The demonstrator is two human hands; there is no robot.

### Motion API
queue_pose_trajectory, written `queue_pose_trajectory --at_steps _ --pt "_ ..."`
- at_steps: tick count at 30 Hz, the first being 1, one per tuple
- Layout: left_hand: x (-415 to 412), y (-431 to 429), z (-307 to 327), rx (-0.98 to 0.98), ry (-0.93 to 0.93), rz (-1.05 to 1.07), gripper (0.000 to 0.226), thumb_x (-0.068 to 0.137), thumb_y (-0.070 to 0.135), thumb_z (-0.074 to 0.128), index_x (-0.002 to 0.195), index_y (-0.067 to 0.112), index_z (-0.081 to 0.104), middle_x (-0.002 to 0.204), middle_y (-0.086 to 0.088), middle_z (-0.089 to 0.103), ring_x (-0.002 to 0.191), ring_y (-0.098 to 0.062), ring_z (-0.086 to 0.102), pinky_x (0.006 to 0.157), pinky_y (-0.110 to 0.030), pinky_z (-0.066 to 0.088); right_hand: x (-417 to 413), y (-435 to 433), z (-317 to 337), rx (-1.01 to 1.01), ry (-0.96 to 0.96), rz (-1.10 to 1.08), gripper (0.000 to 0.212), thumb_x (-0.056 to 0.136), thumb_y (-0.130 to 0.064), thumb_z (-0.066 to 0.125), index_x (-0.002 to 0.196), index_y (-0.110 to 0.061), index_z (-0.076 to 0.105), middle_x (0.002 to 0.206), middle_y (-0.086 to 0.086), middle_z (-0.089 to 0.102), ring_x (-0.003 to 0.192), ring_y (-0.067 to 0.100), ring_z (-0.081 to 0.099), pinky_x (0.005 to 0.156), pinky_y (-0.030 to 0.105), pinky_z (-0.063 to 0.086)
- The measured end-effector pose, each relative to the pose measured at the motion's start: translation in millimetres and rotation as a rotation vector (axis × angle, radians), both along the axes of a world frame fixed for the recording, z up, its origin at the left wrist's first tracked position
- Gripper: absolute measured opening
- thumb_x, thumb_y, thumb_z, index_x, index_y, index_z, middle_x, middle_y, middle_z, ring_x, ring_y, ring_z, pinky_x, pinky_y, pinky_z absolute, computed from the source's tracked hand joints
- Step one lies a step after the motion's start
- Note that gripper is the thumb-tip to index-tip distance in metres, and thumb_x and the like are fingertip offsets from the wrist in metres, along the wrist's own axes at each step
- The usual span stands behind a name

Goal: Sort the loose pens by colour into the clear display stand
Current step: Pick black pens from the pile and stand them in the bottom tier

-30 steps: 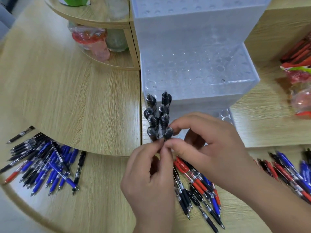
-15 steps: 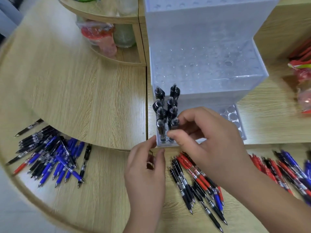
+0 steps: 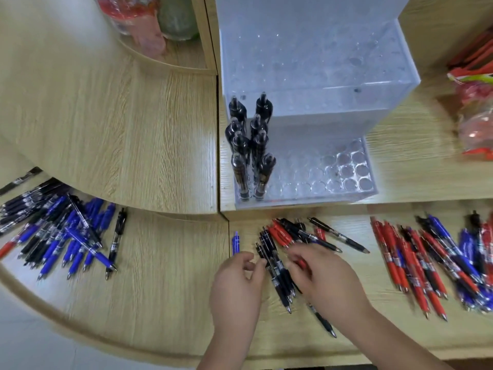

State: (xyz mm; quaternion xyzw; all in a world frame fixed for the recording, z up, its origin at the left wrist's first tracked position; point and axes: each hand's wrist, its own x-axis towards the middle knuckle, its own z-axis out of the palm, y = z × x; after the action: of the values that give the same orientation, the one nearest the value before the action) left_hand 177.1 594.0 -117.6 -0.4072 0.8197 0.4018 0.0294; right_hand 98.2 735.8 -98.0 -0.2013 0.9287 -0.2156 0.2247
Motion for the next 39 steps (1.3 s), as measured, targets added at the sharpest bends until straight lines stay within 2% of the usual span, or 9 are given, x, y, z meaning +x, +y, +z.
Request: queue_pose_trajectory --at_steps 8,11,14,19,21,23,27,31,39 --pt "-28.1 19.6 -19.7 -0.156 -0.3 -0.065 0.026 0.093 0.046 0.058 0.109 0.026 0.061 0.103 0.007 0.062 0.079 -0.015 0.064 0.054 -0.028 0.041 -6.6 -37.5 -38.3 0.362 0.08 0.12 0.022 0.095 -0.032 0.048 0.109 -0.02 0.06 0.104 0.0 0.064 0.084 0.024 0.068 0.058 0.029 0.042" --pt "-33.5 18.4 -16.8 -0.121 -0.356 -0.045 0.018 0.094 0.041 0.059 0.102 0.025 0.061 0.092 0.008 0.063 0.069 -0.014 0.053 0.05 -0.026 0.031 -10.9 -45.5 -34.9 0.425 0.055 0.125 0.016 0.093 -0.021 0.049 0.105 -0.018 0.06 0.1 0.0 0.066 0.087 0.023 0.068 0.059 0.027 0.037" --pt "-35.4 16.0 -12.8 0.019 -0.355 0.058 0.011 0.092 0.035 0.059 0.093 0.026 0.064 0.078 0.011 0.063 0.067 -0.014 0.055 0.052 -0.024 0.036 -12.2 -52.4 -31.1 0.449 0.007 0.089 0.015 0.091 -0.014 0.051 0.1 -0.018 0.062 0.098 0.001 0.069 0.09 0.023 0.068 0.062 0.027 0.039" --pt "-34.3 4.9 13.7 0.257 -0.142 0.265 0.019 0.084 0.019 0.069 0.072 0.03 0.059 0.065 0.015 0.062 0.062 -0.001 0.06 0.058 -0.02 0.046 -14.0 -45.1 -8.9 0.265 -0.155 -0.125 0.016 0.081 -0.032 0.057 0.086 -0.018 0.063 0.084 0.0 0.069 0.084 0.024 0.066 0.062 0.026 0.045" --pt "-29.6 -1.3 35.6 0.294 -0.015 0.247 0.023 0.082 0.017 0.073 0.071 0.033 0.061 0.063 0.011 0.065 0.057 0.0 0.059 0.054 -0.016 0.043 -13.5 -26.8 12.1 0.107 -0.141 -0.137 0.012 0.077 -0.035 0.056 0.081 -0.025 0.062 0.075 -0.009 0.067 0.072 0.01 0.062 0.062 0.028 0.049" --pt "-21.4 -8.2 60.1 0.289 0.142 0.196 0.014 0.078 0.022 0.077 0.074 0.032 0.069 0.058 0.008 0.064 0.05 -0.006 0.055 0.053 -0.016 0.043 -13.8 -8.3 42.9 -0.073 -0.174 -0.091 0.005 0.074 -0.036 0.059 0.073 -0.04 0.056 0.07 -0.022 0.062 0.065 0.003 0.057 0.055 0.016 0.04" --pt "-14.9 -25.2 112.6 0.092 0.51 0.088 0.025 0.063 0.042 0.071 0.087 0.035 0.075 0.054 -0.001 0.056 0.043 -0.012 0.046 0.045 -0.017 0.037 -26.9 6.4 110.0 -0.427 -0.186 -0.217 0.022 0.066 -0.022 0.067 0.075 -0.043 0.064 0.064 -0.015 0.064 0.055 0.005 0.06 0.049 0.006 0.039" --pt "-35.5 -31.4 156.3 -0.062 0.764 -0.05 0.015 0.072 0.029 0.07 0.085 0.029 0.077 0.076 0.002 0.068 0.047 -0.011 0.05 0.041 -0.024 0.037 -59.0 -9.5 144.5 -0.653 -0.009 -0.258 0.022 0.073 -0.006 0.079 0.073 -0.026 0.07 0.069 -0.013 0.071 0.063 0.001 0.066 0.057 0.005 0.045" --pt "-59.9 -19.5 172.4 -0.202 0.889 -0.139 0.014 0.08 0.026 0.07 0.088 0.036 0.074 0.09 0.012 0.067 0.053 -0.008 0.051 0.046 -0.017 0.039 -104.3 -59.8 150.3 -0.682 0.192 -0.184 0.013 0.083 -0.019 0.07 0.086 -0.031 0.066 0.079 -0.016 0.069 0.073 0.001 0.066 0.062 0.009 0.047"
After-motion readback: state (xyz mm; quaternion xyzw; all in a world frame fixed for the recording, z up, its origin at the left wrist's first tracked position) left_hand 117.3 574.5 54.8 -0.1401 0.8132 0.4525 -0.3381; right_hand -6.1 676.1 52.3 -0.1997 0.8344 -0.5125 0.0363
